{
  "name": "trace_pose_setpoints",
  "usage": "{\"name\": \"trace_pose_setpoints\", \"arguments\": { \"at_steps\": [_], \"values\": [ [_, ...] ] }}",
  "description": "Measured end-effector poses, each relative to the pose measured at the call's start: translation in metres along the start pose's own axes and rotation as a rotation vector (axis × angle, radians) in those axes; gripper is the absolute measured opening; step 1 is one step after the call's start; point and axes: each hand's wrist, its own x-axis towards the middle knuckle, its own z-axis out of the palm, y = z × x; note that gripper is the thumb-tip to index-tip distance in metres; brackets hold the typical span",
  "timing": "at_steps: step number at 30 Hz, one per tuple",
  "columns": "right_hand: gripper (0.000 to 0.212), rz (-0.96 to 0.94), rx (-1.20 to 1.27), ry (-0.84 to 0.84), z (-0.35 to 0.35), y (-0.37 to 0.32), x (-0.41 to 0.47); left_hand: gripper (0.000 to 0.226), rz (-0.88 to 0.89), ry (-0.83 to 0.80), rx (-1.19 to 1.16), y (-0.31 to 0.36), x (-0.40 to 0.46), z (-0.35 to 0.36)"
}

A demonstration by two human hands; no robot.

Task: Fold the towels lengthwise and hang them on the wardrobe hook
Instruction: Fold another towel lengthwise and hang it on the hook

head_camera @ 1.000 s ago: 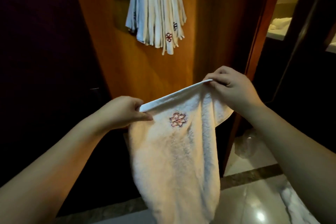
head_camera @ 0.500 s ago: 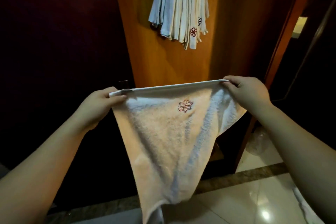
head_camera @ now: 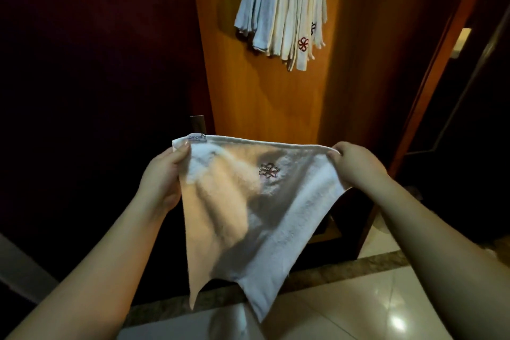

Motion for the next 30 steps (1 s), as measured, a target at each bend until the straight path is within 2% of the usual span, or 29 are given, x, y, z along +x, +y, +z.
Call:
{"name": "trace_pose_setpoints", "arguments": {
  "at_steps": [5, 8, 11, 15, 18, 20, 25, 27, 30],
  "values": [
    [0.045, -0.098, 0.383, -0.159, -0.005, -0.029, -0.045, 0.025, -0.019, 0.045, -0.102, -0.021, -0.024, 0.022],
    [0.032, -0.055, 0.758, -0.261, -0.006, -0.046, -0.067, 0.029, -0.070, 0.035, -0.155, -0.029, -0.042, 0.043],
    [0.029, -0.039, 0.943, -0.319, -0.006, -0.060, -0.080, 0.030, -0.065, 0.015, -0.136, -0.032, -0.060, 0.065],
    [0.040, -0.134, 0.970, -0.374, -0.015, -0.068, -0.101, 0.032, -0.059, -0.079, -0.002, -0.037, -0.085, 0.079],
    [0.031, -0.217, 0.831, -0.320, -0.017, -0.069, -0.114, 0.035, -0.064, -0.183, -0.018, -0.039, -0.099, 0.085],
    [0.022, -0.239, 0.809, -0.220, -0.013, -0.070, -0.120, 0.038, -0.080, -0.240, -0.055, -0.040, -0.106, 0.090],
    [0.012, -0.142, 0.942, -0.003, -0.001, -0.073, -0.128, 0.026, -0.075, -0.277, -0.126, -0.050, -0.111, 0.096],
    [0.010, -0.104, 0.989, 0.028, 0.001, -0.073, -0.129, 0.028, -0.102, -0.287, -0.158, -0.053, -0.111, 0.097],
    [0.006, -0.084, 0.975, 0.045, 0.000, -0.073, -0.132, 0.035, -0.043, -0.278, -0.065, -0.057, -0.107, 0.094]
  ]
}}
